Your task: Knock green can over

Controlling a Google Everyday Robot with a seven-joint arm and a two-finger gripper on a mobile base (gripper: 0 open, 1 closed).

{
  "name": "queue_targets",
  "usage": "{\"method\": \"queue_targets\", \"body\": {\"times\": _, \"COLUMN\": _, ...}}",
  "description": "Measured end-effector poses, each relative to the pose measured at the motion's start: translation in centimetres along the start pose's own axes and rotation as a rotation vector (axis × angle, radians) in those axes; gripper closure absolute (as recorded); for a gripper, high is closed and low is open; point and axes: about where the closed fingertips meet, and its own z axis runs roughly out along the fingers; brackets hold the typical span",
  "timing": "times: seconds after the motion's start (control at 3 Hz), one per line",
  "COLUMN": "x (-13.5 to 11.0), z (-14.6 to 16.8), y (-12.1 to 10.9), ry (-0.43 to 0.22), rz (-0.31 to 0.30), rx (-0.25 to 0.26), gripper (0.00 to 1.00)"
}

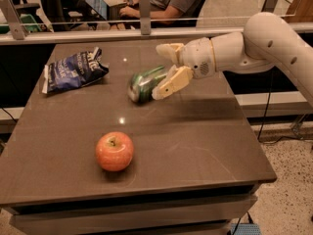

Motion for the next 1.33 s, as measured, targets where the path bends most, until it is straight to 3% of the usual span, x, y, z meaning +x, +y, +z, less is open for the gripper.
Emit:
{"method": "queue_targets", "body": {"times": 0.33, "x": -1.5, "z": 0.3, "y": 4.1, "ry": -0.037, "rz": 0.002, "rx": -0.081, "gripper": 0.0}}
{"method": "queue_targets", "body": {"times": 0.67, "x": -2.2, "z": -0.1, "y": 6.5, "ry": -0.048, "rz": -0.006, "rx": -0.115, "gripper": 0.0}}
{"method": "queue_targets", "body": {"times": 1.0, "x": -1.9, "z": -0.9, "y": 7.0, "ry": -0.036, "rz": -0.019, "rx": -0.107, "gripper": 0.0}}
{"method": "queue_targets", "body": {"times": 1.33, "x": -1.0, "z": -3.1, "y": 5.7, "ry": -0.013, "rz": -0.04, "rx": -0.056, "gripper": 0.0}}
